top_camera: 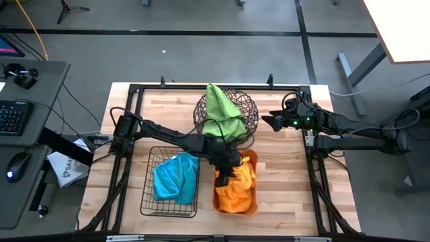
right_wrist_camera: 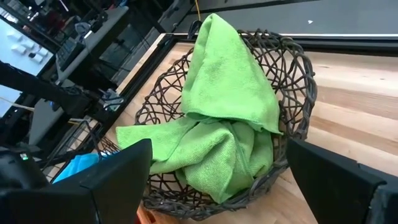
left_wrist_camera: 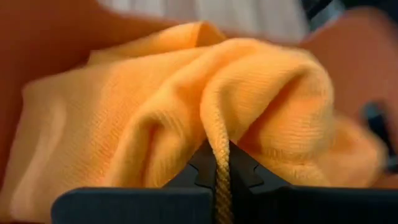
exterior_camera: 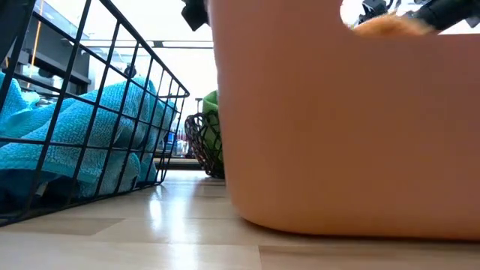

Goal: Sort microfiber towel by color & place in baskets
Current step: Put the orange microfiber towel into the orange bin

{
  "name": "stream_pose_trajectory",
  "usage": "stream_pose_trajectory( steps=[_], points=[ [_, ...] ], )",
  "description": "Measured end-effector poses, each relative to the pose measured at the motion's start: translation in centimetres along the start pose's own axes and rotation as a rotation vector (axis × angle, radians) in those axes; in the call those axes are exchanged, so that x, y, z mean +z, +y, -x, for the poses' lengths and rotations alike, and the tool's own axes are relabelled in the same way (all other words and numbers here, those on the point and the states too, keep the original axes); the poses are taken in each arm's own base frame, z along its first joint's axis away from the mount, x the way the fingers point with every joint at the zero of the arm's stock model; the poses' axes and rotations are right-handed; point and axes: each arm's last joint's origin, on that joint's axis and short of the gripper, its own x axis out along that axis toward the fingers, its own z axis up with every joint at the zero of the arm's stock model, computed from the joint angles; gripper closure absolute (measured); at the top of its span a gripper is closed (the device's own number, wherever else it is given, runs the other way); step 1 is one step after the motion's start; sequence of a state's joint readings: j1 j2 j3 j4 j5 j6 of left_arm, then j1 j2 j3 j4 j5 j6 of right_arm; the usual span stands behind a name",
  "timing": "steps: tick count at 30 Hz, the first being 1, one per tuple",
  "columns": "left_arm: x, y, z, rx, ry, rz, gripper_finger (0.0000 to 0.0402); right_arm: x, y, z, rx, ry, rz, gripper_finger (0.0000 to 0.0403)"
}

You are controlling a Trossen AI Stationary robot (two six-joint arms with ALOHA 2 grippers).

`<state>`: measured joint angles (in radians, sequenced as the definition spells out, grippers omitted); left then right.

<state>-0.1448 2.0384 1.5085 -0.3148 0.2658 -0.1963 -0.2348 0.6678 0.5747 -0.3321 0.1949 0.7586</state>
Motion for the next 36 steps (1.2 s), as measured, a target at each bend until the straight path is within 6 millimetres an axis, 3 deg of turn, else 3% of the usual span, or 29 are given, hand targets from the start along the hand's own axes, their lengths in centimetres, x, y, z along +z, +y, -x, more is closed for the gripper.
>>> stream_pose_trajectory(
  steps=[5,17,28,36],
  points=[
    [-1.5,0.3,-1.1,0.147,0.104,-0.096,0.0401,0.0,0.0,0.0,-0.015,-0.013,0.0,0.0037],
    [-1.4,0.0,-1.0,0.147,0.093,-0.143,0.0389,0.0,-0.1,0.0,-0.02,-0.016,0.0,0.0037],
    [-0.7,-2.5,1.8,0.098,0.077,-0.151,0.025,0.1,-0.1,0.0,-0.023,-0.02,0.0,0.0037],
    [-0.1,-2.5,4.8,0.11,0.079,-0.106,0.0173,0.1,-0.1,0.0,-0.023,-0.02,0.026,0.0037]
  ],
)
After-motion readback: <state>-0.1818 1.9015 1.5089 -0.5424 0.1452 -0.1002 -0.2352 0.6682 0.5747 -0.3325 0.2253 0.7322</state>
